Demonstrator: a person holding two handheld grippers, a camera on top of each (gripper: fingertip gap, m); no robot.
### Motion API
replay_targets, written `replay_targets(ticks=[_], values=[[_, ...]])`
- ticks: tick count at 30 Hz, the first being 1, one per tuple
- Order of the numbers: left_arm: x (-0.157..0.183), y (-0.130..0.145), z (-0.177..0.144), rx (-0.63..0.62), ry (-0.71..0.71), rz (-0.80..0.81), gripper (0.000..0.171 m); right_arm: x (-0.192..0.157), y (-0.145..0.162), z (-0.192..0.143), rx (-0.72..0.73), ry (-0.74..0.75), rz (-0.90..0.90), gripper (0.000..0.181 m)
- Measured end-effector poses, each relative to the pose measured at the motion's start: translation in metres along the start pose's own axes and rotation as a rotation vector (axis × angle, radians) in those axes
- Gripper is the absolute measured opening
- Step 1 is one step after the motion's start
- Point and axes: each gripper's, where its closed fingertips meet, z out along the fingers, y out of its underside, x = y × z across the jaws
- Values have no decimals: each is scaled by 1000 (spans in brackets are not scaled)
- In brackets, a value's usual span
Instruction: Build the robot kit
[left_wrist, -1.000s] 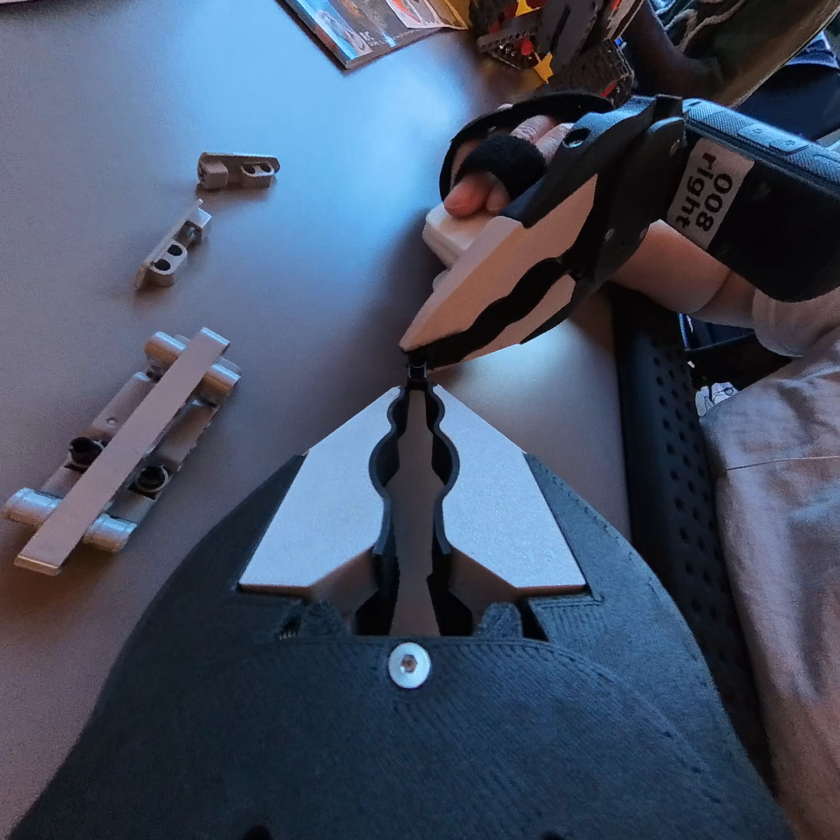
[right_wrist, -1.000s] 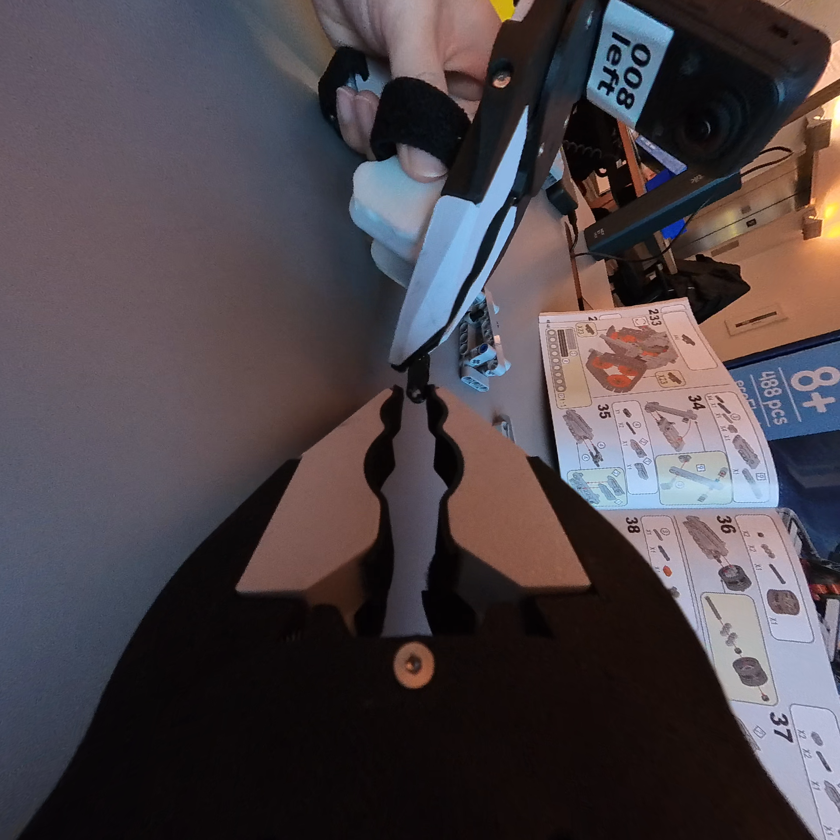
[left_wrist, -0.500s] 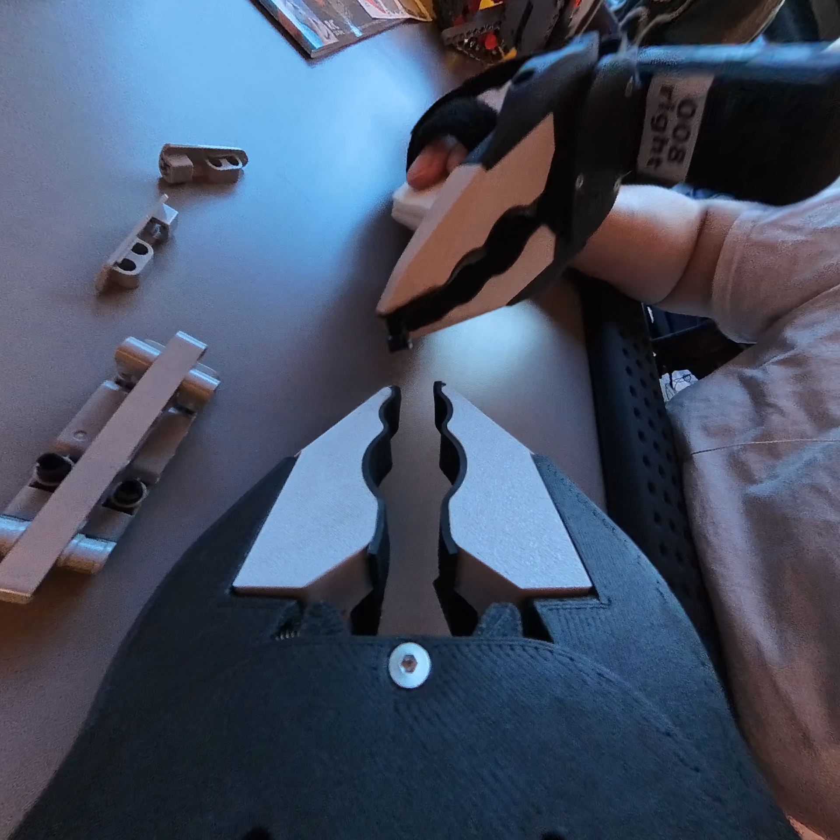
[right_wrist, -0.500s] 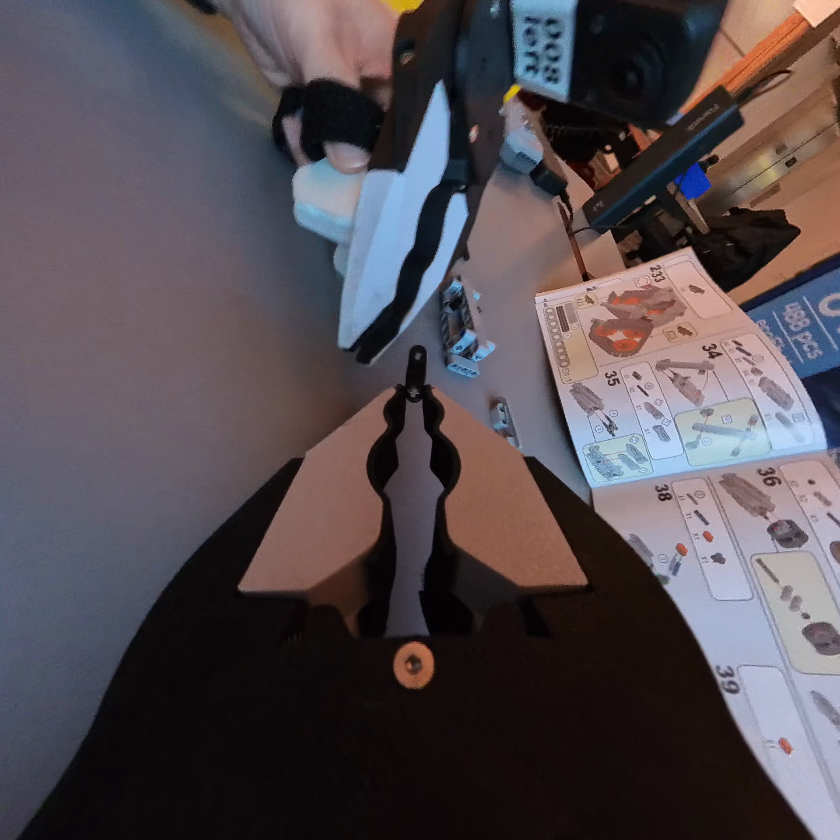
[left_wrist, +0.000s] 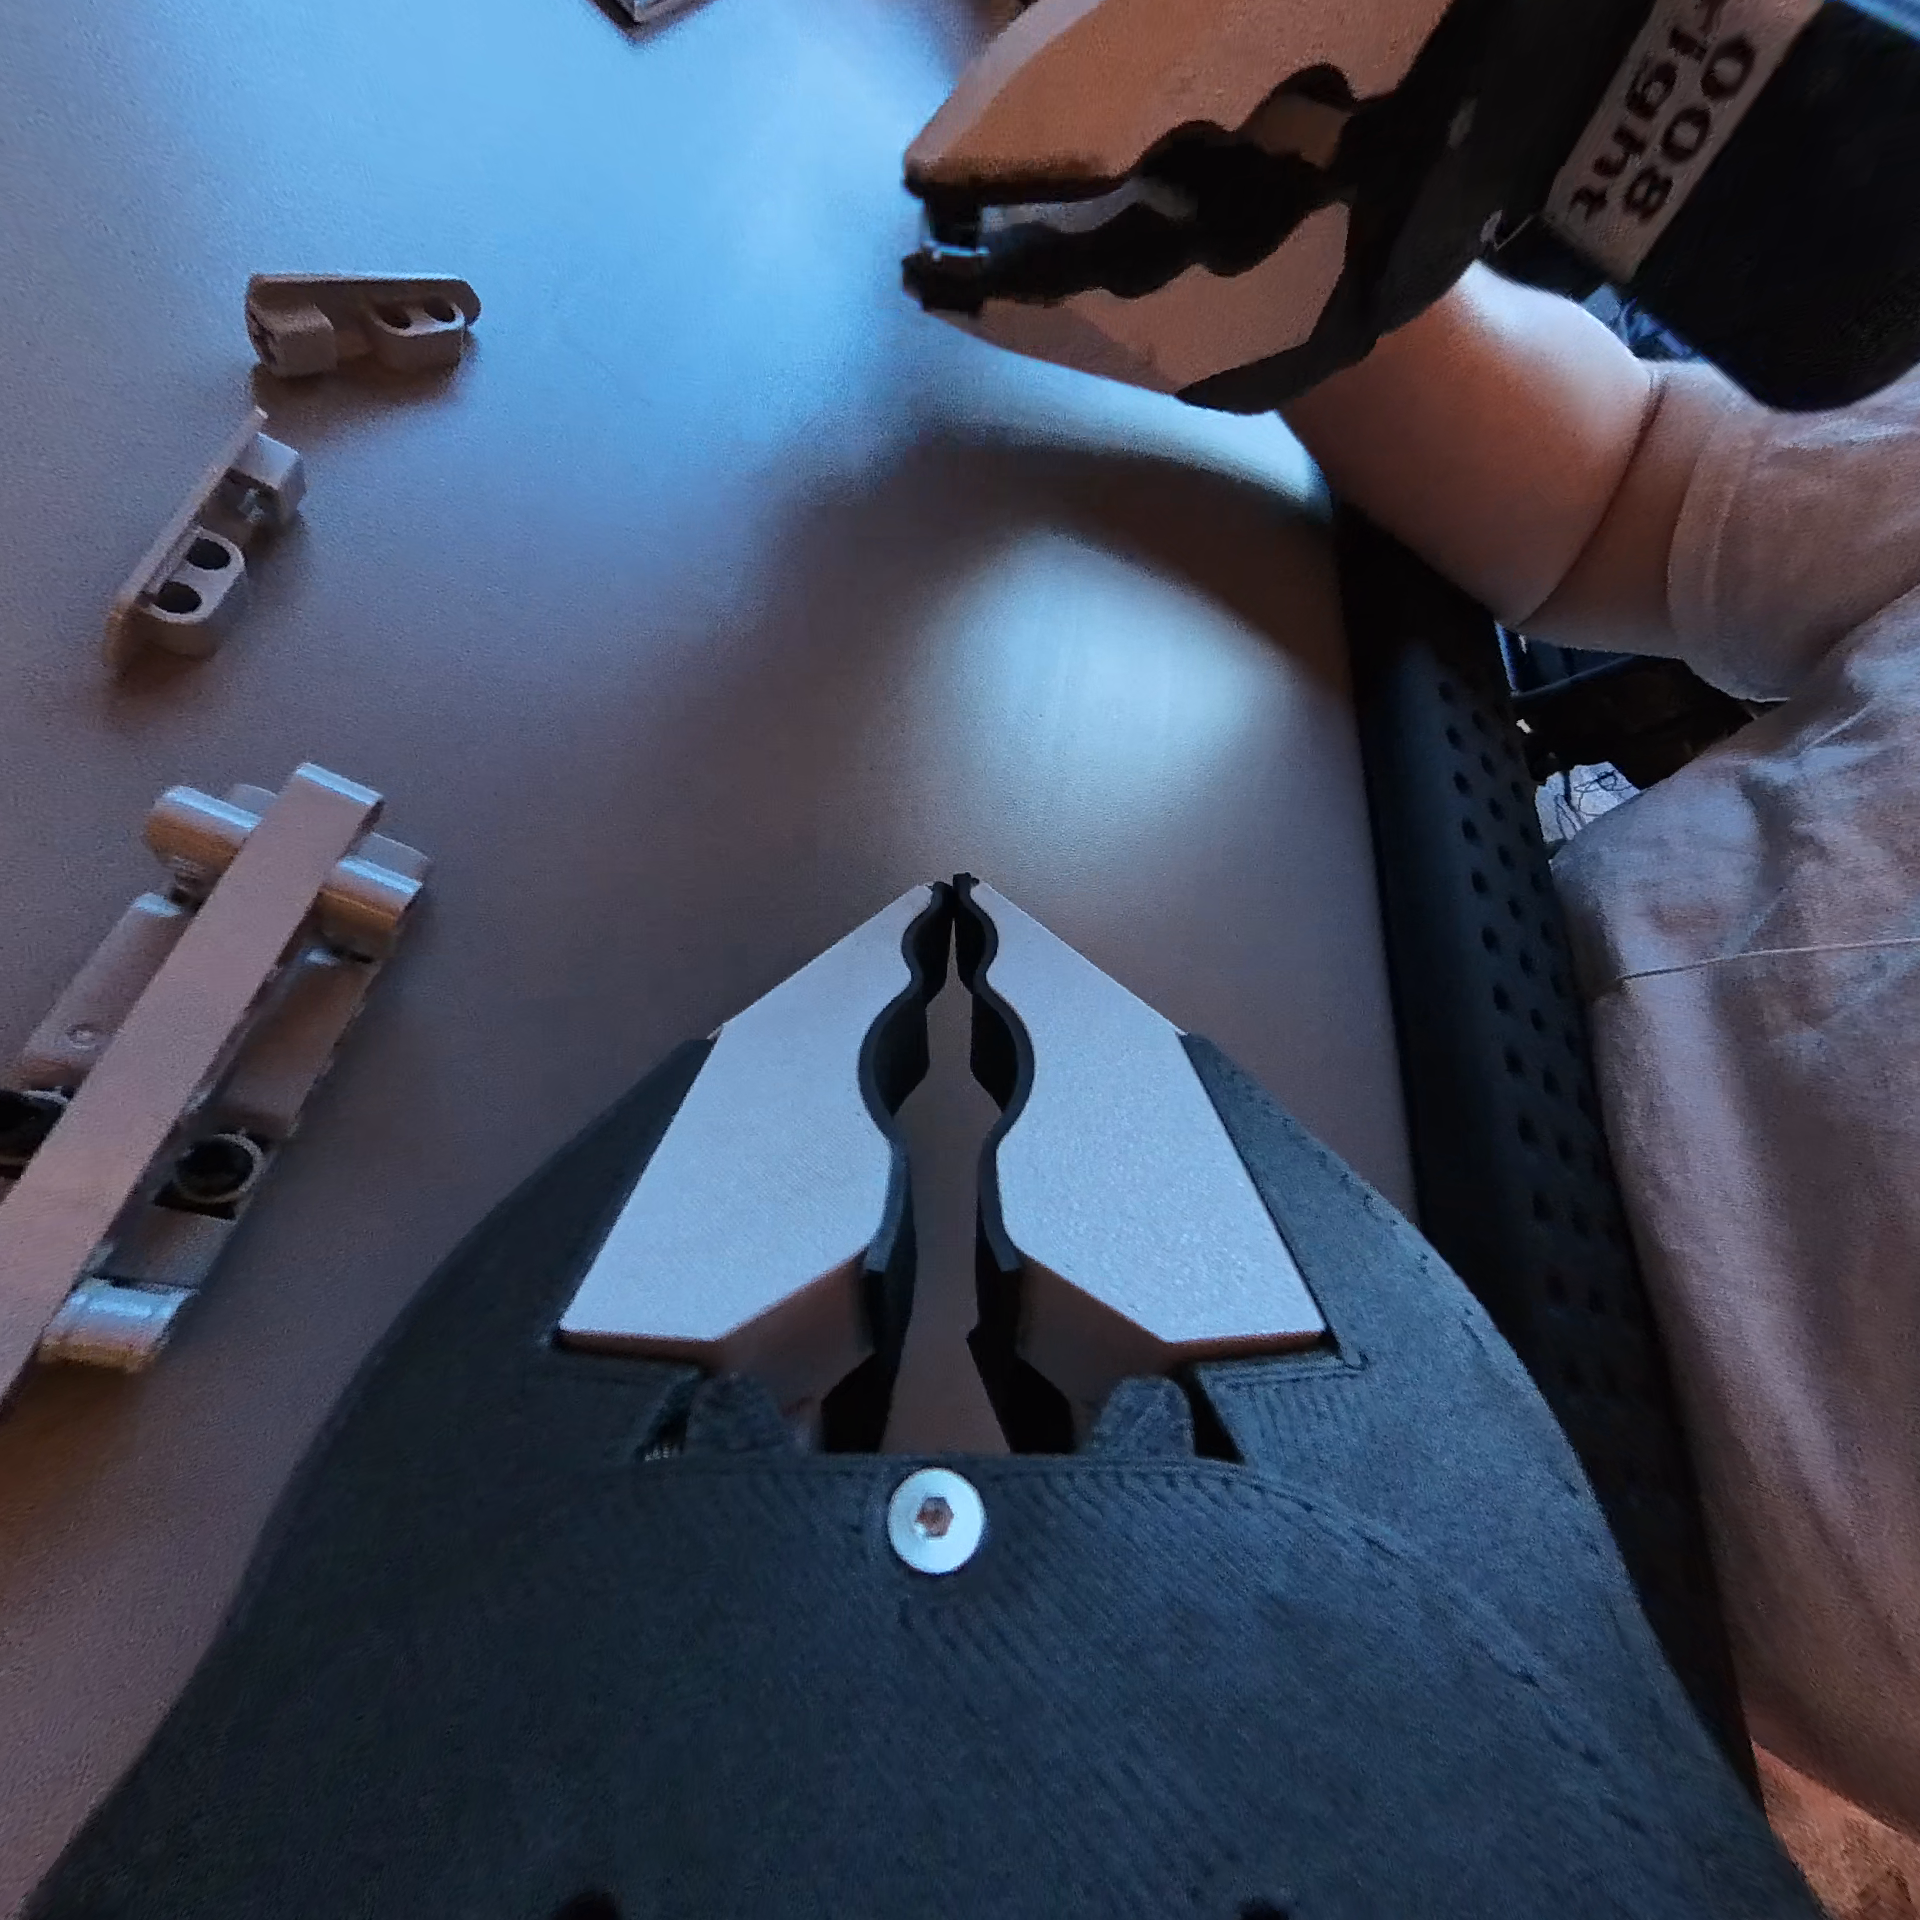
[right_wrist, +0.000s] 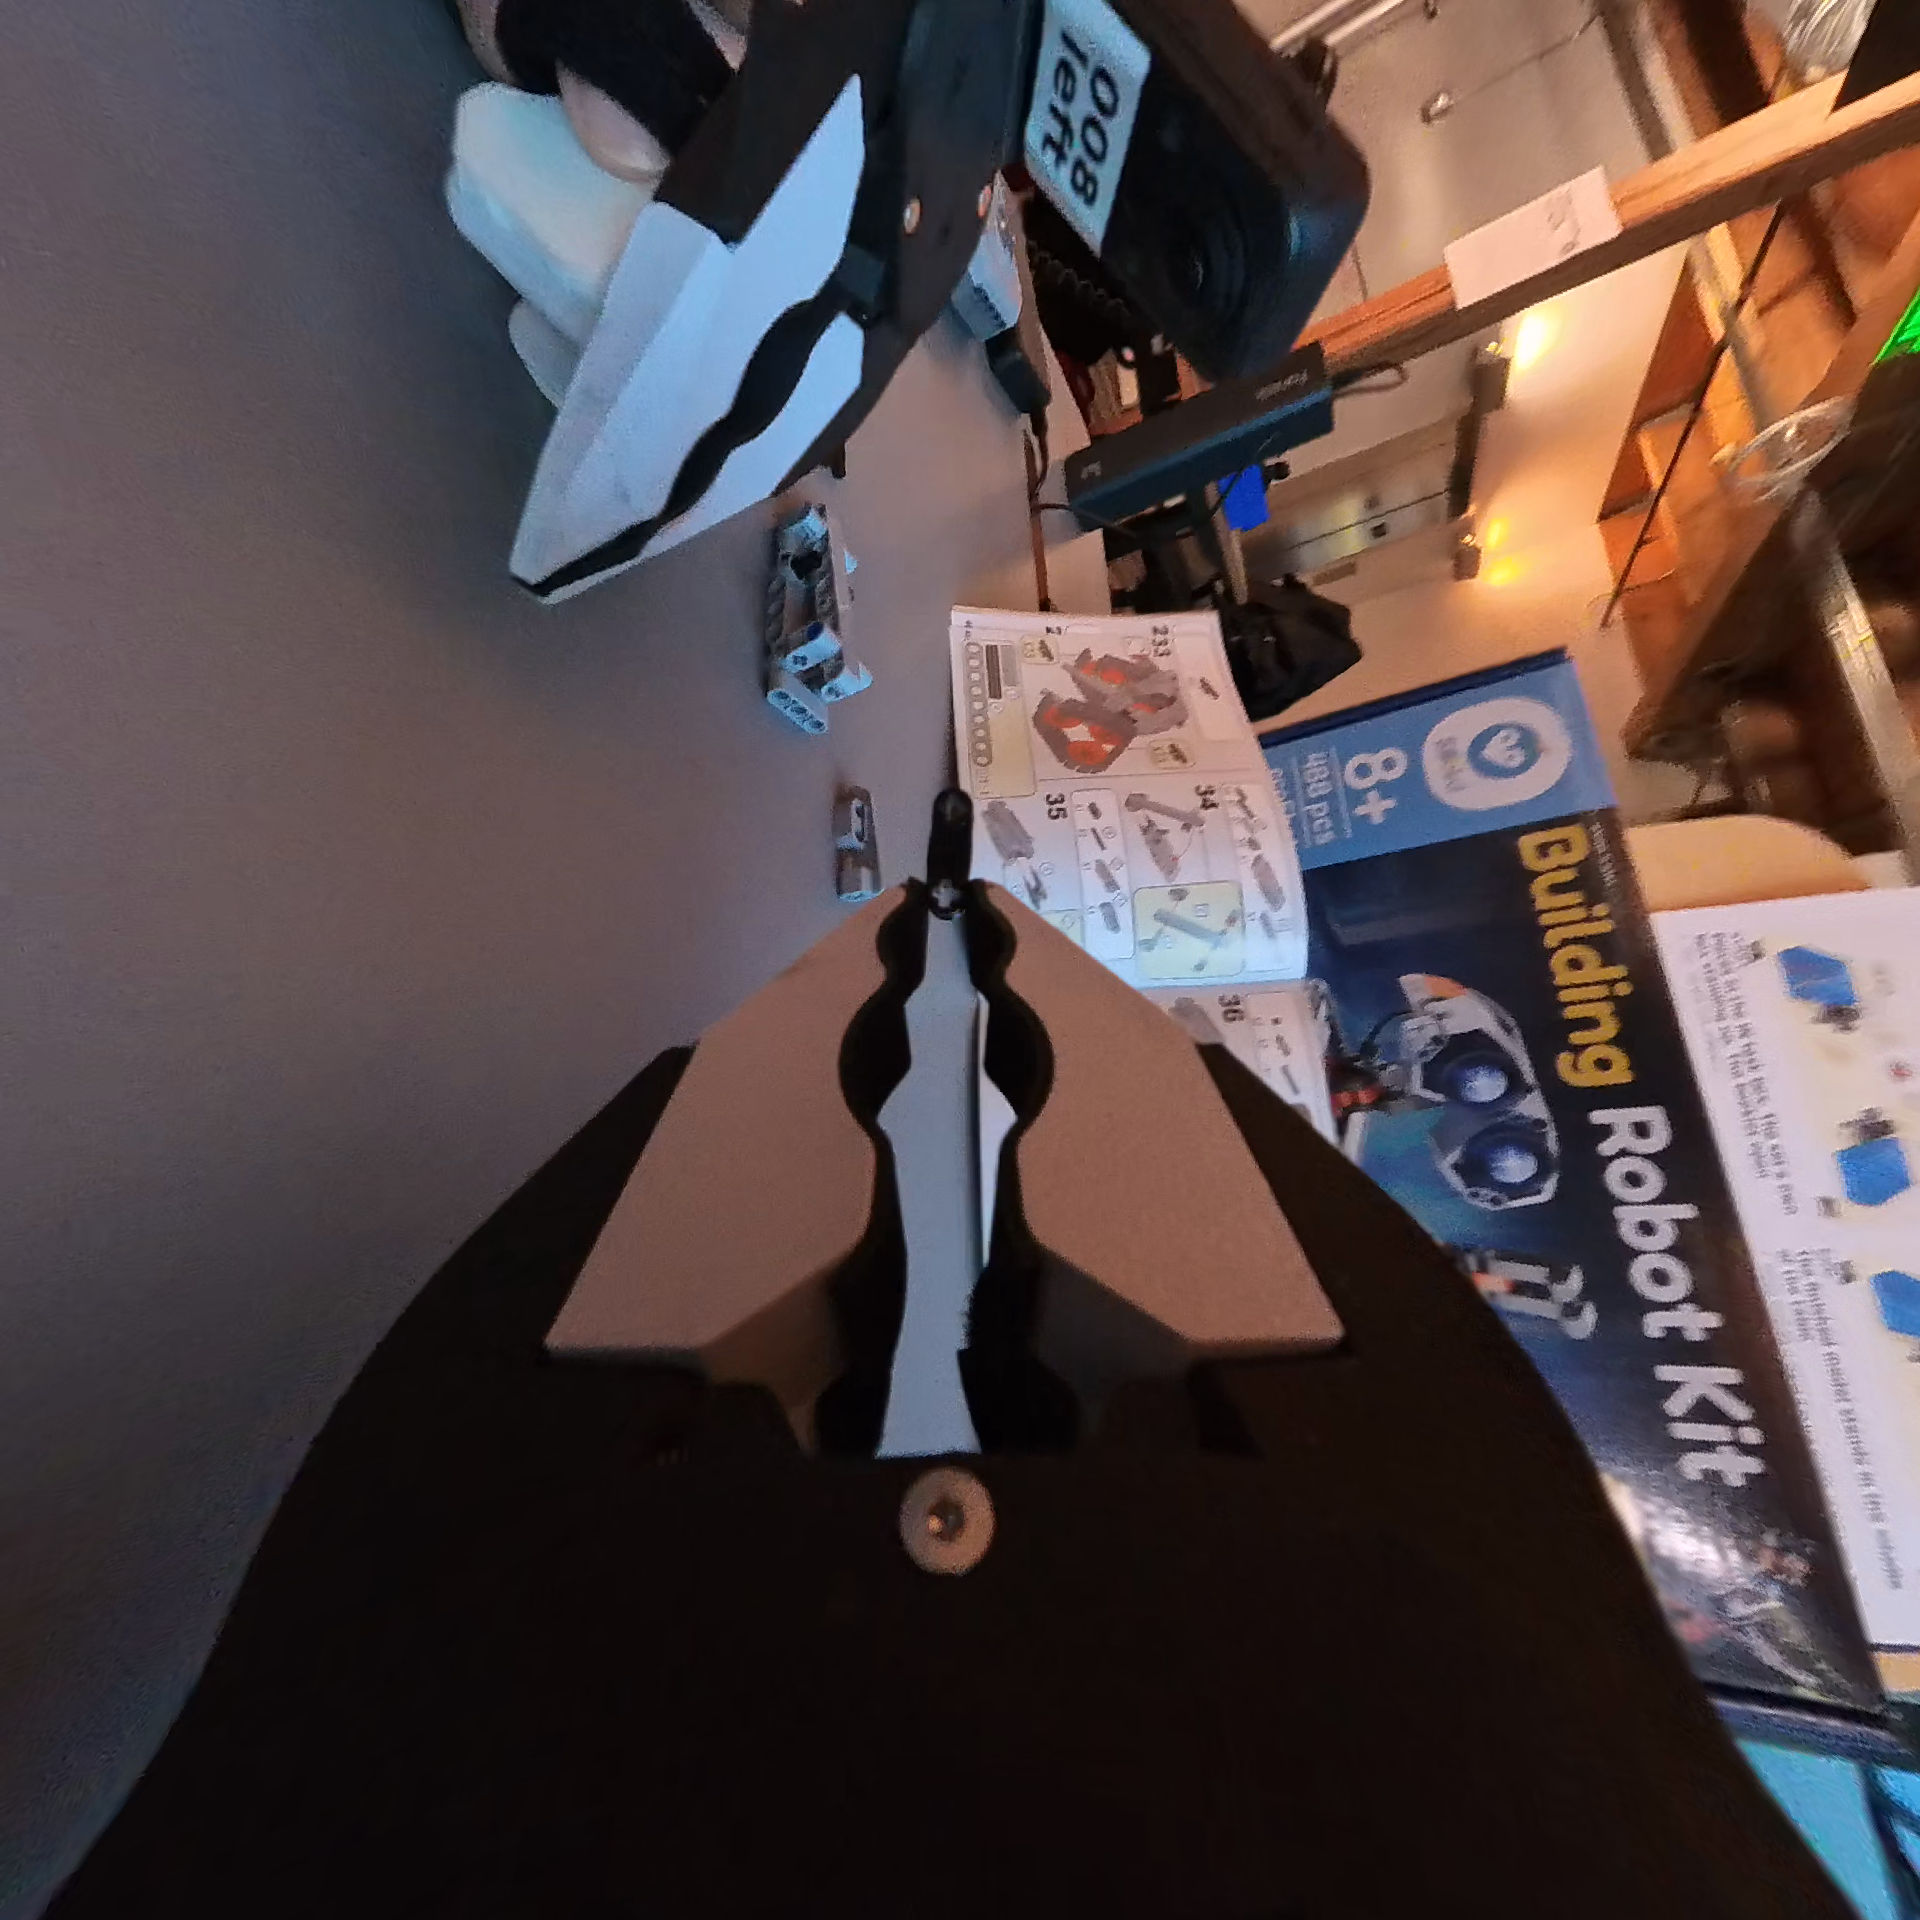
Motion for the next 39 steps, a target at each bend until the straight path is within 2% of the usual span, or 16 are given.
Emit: replay_targets(ticks=[7,29,35,39], values=[[1,0,0,0,17,-15,0,6,-14,-4,38,43,-36,7],[2,1,0,1,38,-37,0,-3,-6,4,-8,12,-4,7],[2,1,0,3,42,-43,0,-4,-4,5,-25,-19,93,6],[2,0,-1,7,49,-56,0,-9,-7,6,2,-100,266,6]])
